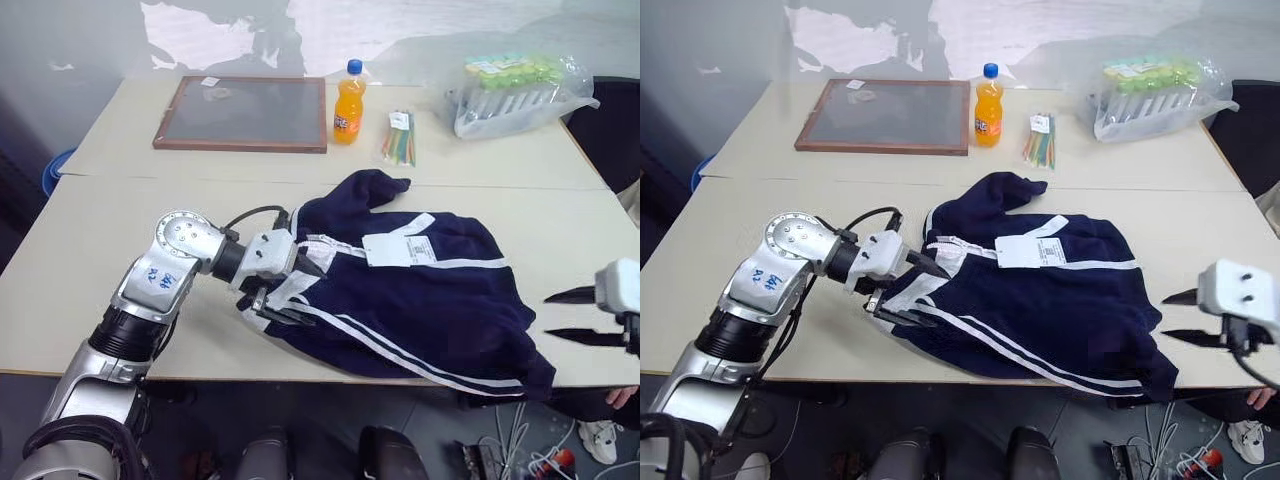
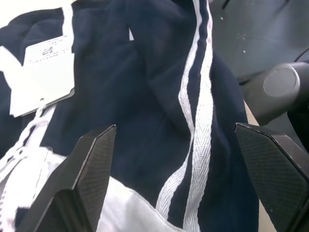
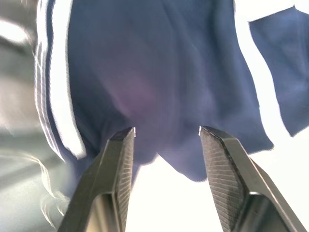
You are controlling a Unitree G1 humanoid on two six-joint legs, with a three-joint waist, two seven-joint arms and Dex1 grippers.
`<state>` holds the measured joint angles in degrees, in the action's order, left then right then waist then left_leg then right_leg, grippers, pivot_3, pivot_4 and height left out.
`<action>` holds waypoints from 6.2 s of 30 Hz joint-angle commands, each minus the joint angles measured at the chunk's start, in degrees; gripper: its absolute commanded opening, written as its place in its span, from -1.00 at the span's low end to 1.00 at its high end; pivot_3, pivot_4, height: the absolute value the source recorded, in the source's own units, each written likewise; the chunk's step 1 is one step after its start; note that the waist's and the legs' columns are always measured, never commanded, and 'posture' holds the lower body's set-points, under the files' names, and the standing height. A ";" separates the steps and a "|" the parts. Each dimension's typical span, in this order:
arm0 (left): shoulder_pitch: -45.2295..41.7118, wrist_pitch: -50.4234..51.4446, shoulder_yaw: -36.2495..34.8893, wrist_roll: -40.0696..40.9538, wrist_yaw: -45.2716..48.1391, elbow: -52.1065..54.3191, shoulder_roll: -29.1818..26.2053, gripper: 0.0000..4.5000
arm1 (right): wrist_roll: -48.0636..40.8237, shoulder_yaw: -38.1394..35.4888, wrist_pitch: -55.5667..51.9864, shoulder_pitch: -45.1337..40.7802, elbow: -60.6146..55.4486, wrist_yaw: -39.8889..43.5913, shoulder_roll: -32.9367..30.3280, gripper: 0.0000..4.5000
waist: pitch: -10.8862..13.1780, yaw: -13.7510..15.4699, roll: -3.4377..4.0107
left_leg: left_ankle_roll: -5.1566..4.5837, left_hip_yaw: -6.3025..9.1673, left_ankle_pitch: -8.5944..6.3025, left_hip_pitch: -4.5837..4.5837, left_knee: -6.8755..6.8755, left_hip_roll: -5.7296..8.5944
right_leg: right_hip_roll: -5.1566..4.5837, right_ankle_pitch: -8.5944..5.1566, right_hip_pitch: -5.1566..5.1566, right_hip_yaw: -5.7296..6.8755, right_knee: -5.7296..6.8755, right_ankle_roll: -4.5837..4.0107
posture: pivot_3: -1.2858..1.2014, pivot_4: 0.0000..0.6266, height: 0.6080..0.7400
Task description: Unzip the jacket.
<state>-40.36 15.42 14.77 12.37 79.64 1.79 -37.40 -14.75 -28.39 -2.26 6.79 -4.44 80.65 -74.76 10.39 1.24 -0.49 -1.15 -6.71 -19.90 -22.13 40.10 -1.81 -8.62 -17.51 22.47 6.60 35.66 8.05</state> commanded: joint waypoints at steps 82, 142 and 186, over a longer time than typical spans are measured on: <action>-3.77 11.60 -1.89 7.04 -1.33 -2.76 -6.34 0.99 | -0.24 31.17 -12.95 -19.31 -23.90 -25.08 21.65 1.00 | -0.01 0.16 0.10 | 0.07 0.15 0.01 -0.17 0.11 0.02 | -0.01 -0.02 0.08 0.14 0.12 -0.04 | 0.03 -0.52 1.00; -5.89 -7.66 3.61 -4.29 0.48 -18.22 7.54 1.00 | 17.39 34.38 -16.02 -16.91 -22.60 -43.02 43.89 -1.00 | -0.01 -0.11 0.10 | 0.08 0.11 0.02 -0.16 0.05 -0.01 | 0.02 -0.02 0.13 0.12 0.14 -0.04 | 0.03 -0.52 1.00; -7.12 -23.47 1.92 -11.40 -7.97 -40.40 11.54 1.00 | 13.00 11.84 -28.47 -4.96 -30.29 -63.01 49.77 -1.00 | -0.40 0.11 0.08 | 0.05 0.08 0.04 -0.03 0.01 0.02 | 0.00 -0.02 0.04 0.06 0.17 -0.04 | 0.03 -0.52 1.00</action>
<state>-48.36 -8.06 17.09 2.21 72.62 -38.89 -24.99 -1.15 -11.68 -30.55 1.97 -34.73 19.02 -24.07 9.99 1.36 -0.41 -1.10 -6.62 -19.86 -22.16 40.11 -1.79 -8.62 -17.53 22.51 6.66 35.84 8.00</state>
